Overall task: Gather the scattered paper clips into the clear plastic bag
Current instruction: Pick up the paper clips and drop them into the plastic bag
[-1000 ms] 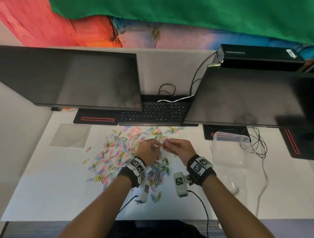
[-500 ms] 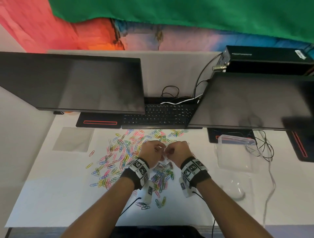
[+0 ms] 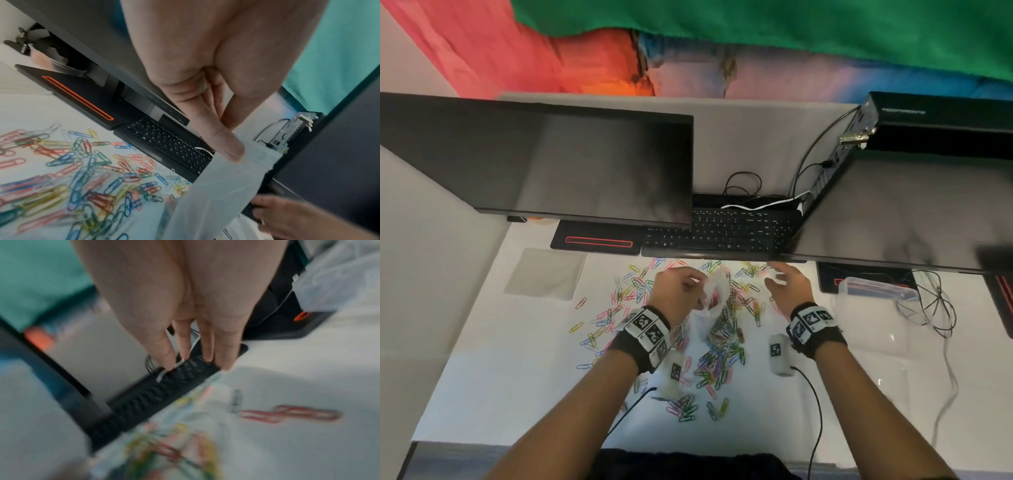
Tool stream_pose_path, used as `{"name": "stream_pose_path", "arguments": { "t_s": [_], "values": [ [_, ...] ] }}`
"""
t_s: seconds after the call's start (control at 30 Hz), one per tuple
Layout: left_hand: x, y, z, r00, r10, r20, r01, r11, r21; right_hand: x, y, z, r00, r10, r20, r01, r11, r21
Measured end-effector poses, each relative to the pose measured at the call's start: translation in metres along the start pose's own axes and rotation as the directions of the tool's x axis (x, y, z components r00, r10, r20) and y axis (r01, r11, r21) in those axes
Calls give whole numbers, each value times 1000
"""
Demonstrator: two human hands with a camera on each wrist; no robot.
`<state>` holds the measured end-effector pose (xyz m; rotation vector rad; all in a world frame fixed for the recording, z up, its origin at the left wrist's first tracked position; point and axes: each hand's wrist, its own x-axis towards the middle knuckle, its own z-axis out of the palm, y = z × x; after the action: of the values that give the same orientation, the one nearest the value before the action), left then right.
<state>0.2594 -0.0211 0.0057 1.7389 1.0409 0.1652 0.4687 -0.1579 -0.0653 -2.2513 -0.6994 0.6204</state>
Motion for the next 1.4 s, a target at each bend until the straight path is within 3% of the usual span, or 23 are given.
{"name": "stream_pose_path", "arguments": {
  "t_s": [0.07,0.23,0.3,0.37,0.5,0.6,0.7,0.77,0.83,0.9,0.93,1.03,1.1,1.17,1.27,1.33,1.4],
  "values": [
    [0,-7,-10,999,-8,-37,7,1000,-29,18,21,13,998,67,10,-64,978,-199],
    [-4,-21,-29,995,-35,-89,28,996,-82,31,26,57,998,46,31,-35,953,-301],
    [-7,-24,-35,994,-58,-98,49,995,-92,32,19,72,997,-60,39,69,934,-350],
    [-10,-26,-39,992,-81,-102,70,992,-104,31,13,82,979,-162,126,202,879,-433],
    [-12,-27,-42,990,-90,-105,78,991,-108,23,0,85,932,-236,275,357,722,-592],
    [-11,-28,-41,992,-78,-94,69,992,-103,19,-6,82,902,-285,324,430,664,-612],
    [-13,-29,-38,994,-69,-86,60,993,-102,17,-6,76,910,-274,310,412,662,-626],
    [-14,-30,-34,995,-59,-86,49,992,-112,17,-8,68,937,-236,256,345,722,-599],
    [-14,-32,-30,995,-57,-76,49,993,-109,15,-11,55,976,-138,170,203,860,-468],
    [-14,-33,-27,997,-60,-56,54,994,-98,12,-12,42,993,78,94,-67,991,-119],
    [-13,-33,-25,997,-59,-48,55,995,-89,8,-12,36,977,176,118,-188,977,101],
    [-11,-31,-17,999,-46,-23,45,998,-55,-8,-28,20,939,234,254,-342,729,593],
    [-11,-28,-9,999,-38,0,38,999,-31,-24,-47,12,934,145,326,-346,593,727],
    [-11,-25,-1,999,-31,8,32,999,-23,-38,-61,11,915,70,398,-373,524,765],
    [-11,-21,10,1000,-1,28,2,1000,-8,-50,-67,26,908,82,411,-373,607,702],
    [-12,-18,15,999,1,39,-1,1000,-11,-52,-65,37,941,100,323,-284,753,594],
    [-11,-16,18,999,3,42,-2,1000,-5,-55,-62,46,978,38,206,-108,934,341]
  ]
}}
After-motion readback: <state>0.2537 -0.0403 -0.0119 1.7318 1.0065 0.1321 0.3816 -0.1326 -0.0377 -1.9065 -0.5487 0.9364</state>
